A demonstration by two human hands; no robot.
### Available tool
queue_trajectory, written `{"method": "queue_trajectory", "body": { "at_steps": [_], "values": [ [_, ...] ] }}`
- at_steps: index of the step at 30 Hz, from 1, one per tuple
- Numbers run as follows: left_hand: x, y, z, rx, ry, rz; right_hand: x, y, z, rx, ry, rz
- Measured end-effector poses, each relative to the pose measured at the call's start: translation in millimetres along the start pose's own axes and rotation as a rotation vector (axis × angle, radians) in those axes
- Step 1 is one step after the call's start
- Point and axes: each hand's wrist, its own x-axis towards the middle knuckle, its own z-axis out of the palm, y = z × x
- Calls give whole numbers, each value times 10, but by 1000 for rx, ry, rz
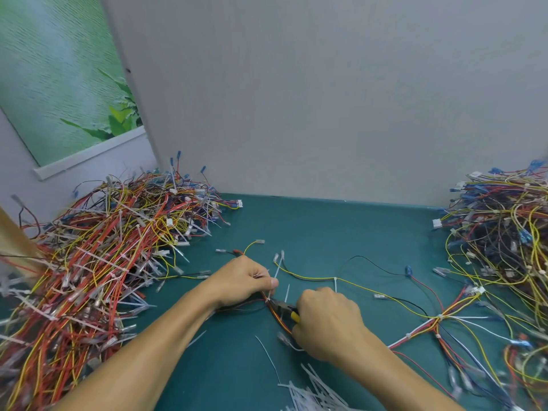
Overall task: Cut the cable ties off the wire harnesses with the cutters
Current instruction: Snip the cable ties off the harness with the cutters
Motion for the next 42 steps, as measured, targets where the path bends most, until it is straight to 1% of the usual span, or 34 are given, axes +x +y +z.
{"method": "queue_trajectory", "body": {
  "at_steps": [7, 14, 19, 27, 32, 34, 36, 39, 42],
  "values": [
    [3, 3, -3, 3, 13, -9, 4, 18, -30, 16, -33, 26],
    [-5, 13, 1, 6, 20, -12, 15, -30, -36, 6, -12, 22],
    [-1, 10, 1, -6, 11, -10, 16, -65, 5, -21, 29, 12],
    [-5, 2, 2, -29, 9, 1, -14, -82, 65, -68, 20, -41],
    [10, 2, 19, -140, 35, -10, -54, -99, 106, -96, 12, -88],
    [25, 15, 31, -150, 66, -11, -61, -100, 115, -104, 25, -98],
    [20, 52, 52, -47, 120, 26, -64, -97, 126, -108, 30, -109],
    [-1, 164, 90, 158, 205, 162, -65, -96, 138, -116, 38, -129],
    [-3, 226, 131, 147, 222, 250, -68, -102, 158, -127, 62, -138]
  ]
}}
